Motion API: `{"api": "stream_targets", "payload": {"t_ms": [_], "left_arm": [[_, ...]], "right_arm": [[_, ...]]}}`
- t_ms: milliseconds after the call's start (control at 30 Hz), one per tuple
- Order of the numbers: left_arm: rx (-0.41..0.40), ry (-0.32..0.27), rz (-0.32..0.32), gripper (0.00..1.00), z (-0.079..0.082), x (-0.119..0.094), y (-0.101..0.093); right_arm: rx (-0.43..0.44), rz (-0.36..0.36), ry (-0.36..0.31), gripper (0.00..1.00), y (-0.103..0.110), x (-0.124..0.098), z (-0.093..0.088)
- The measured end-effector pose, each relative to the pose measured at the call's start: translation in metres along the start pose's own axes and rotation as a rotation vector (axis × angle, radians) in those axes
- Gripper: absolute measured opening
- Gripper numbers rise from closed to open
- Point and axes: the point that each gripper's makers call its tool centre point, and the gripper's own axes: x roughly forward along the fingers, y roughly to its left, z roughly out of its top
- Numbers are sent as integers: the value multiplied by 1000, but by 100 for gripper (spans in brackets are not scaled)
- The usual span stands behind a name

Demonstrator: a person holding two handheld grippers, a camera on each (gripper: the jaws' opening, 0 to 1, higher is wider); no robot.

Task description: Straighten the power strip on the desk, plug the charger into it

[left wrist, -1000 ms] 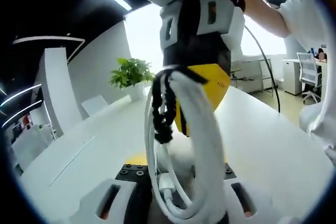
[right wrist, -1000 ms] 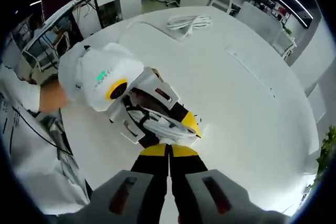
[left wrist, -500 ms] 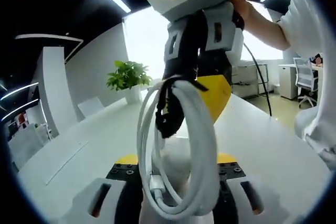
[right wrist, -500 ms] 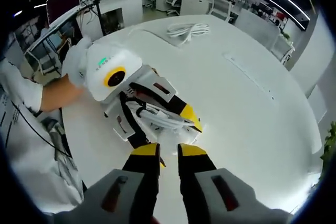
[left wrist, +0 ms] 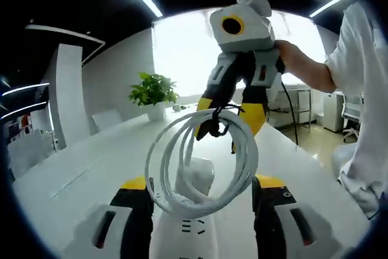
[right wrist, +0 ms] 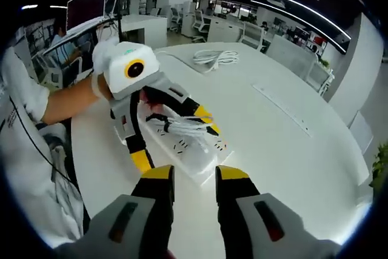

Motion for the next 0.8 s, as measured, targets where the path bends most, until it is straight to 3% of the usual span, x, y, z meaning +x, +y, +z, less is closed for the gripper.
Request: {"api": "stream_targets", "payload": {"t_ms": [200, 400, 633, 800], "left_arm": [[-96, -70, 12, 84, 7, -24, -16], [-98, 3, 97, 93, -5, -42, -28], [-169, -38, 149, 96, 8, -59, -53], [-213, 27, 219, 96, 2, -71, -66]], "right_arm": [[27, -2, -64, 37, 2, 1, 0], [38, 9, -125, 40, 11, -7, 0], [57, -5, -167, 44, 16, -20, -7], [71, -22, -184, 49, 18, -31, -17]]}}
